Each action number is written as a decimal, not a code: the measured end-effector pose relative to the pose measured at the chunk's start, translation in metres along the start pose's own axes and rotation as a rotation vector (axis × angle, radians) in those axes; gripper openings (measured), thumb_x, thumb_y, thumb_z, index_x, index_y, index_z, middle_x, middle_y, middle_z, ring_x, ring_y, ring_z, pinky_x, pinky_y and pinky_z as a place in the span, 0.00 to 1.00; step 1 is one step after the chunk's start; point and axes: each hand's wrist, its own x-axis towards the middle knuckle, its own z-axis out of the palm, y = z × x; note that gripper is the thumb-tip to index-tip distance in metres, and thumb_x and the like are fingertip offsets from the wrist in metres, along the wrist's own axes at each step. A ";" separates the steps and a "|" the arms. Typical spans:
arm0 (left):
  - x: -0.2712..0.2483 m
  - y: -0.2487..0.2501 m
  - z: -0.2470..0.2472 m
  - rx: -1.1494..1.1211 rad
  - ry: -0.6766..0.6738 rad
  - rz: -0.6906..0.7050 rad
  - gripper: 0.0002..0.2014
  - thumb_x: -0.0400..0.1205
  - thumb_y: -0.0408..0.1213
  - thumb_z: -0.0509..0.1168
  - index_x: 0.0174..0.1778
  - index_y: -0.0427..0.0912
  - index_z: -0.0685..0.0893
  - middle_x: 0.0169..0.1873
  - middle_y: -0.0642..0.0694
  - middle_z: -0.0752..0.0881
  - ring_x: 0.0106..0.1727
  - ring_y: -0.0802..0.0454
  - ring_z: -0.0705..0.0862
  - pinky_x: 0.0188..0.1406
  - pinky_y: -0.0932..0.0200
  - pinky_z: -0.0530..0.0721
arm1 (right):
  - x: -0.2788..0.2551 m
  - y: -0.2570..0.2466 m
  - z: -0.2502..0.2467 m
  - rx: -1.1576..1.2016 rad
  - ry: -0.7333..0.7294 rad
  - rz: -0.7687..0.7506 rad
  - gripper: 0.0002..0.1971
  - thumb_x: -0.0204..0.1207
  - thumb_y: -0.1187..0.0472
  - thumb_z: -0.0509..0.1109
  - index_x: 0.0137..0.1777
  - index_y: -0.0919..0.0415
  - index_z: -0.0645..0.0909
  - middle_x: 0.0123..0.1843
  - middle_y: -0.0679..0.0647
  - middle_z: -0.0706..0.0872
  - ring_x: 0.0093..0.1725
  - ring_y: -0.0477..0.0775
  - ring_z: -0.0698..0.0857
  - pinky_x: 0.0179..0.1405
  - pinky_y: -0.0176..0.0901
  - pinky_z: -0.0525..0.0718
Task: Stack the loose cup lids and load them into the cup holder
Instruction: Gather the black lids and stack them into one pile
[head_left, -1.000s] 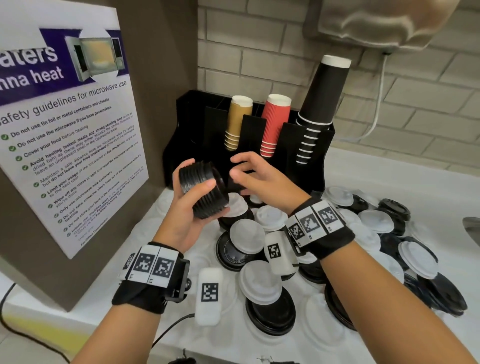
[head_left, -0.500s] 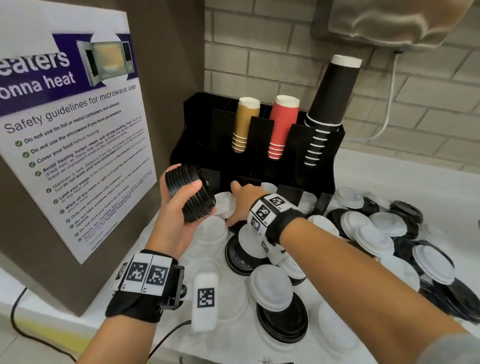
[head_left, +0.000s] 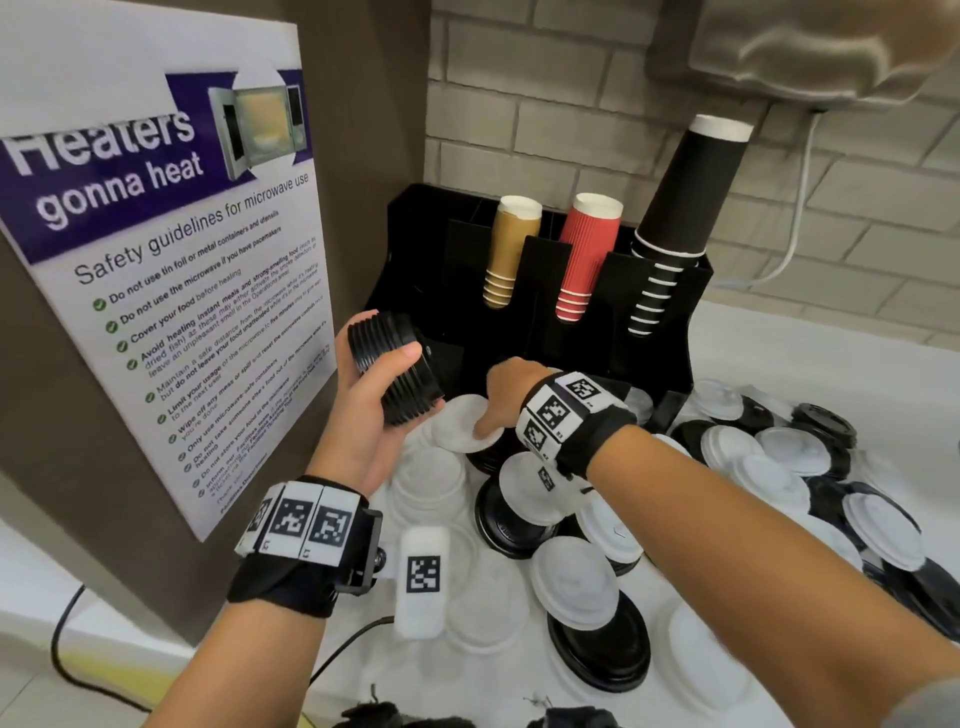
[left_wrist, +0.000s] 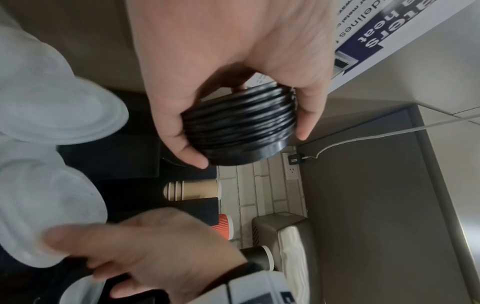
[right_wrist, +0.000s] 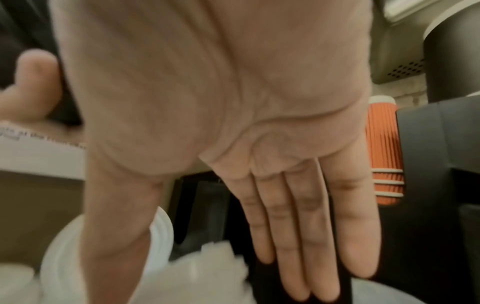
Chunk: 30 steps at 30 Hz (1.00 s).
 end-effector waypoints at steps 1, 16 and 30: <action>0.001 0.000 0.000 0.002 -0.009 -0.005 0.39 0.70 0.43 0.71 0.78 0.41 0.68 0.72 0.32 0.75 0.63 0.43 0.80 0.45 0.51 0.88 | 0.004 0.000 0.002 -0.058 -0.058 0.017 0.28 0.71 0.44 0.75 0.61 0.67 0.81 0.42 0.54 0.82 0.46 0.54 0.82 0.43 0.44 0.82; 0.013 0.004 -0.006 0.036 -0.075 -0.010 0.47 0.61 0.47 0.76 0.78 0.42 0.67 0.74 0.32 0.74 0.67 0.36 0.80 0.44 0.51 0.88 | 0.013 -0.006 0.016 -0.196 0.148 0.058 0.27 0.60 0.50 0.78 0.58 0.61 0.80 0.41 0.51 0.80 0.36 0.52 0.81 0.22 0.39 0.74; 0.016 -0.016 0.005 -0.024 -0.095 -0.073 0.38 0.70 0.43 0.70 0.78 0.42 0.68 0.67 0.35 0.79 0.61 0.41 0.82 0.45 0.49 0.88 | -0.049 0.054 -0.025 0.681 0.301 -0.133 0.28 0.66 0.54 0.79 0.66 0.43 0.75 0.50 0.47 0.81 0.42 0.43 0.83 0.39 0.32 0.83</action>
